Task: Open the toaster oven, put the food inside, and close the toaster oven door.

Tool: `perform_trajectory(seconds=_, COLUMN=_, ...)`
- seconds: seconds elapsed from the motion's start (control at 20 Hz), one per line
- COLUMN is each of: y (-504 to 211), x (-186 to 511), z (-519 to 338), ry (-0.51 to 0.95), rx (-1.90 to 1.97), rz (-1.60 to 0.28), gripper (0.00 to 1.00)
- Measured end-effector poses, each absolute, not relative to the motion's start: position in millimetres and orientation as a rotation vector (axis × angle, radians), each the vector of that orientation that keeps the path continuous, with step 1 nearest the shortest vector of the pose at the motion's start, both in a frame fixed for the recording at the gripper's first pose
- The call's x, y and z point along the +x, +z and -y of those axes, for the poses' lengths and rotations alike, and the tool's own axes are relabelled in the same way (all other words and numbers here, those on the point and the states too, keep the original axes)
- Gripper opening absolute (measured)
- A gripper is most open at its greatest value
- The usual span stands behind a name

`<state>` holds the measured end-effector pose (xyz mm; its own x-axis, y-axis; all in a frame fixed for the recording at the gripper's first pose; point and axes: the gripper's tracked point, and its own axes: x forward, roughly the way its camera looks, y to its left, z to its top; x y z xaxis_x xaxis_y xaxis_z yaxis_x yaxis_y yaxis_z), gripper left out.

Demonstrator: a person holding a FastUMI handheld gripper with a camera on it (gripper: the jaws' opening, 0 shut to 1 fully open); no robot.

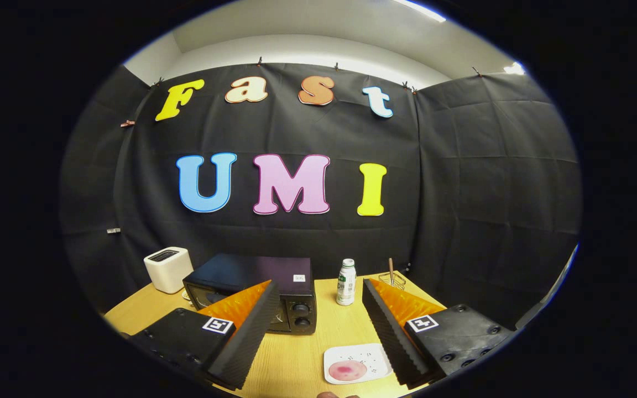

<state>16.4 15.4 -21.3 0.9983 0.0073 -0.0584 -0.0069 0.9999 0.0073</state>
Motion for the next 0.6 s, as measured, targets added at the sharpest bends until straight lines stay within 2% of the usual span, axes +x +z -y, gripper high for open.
perform_trajectory(seconds=0.6, y=-52, x=86, z=-99, ry=0.078, rx=0.034, rz=-0.144, gripper=0.98)
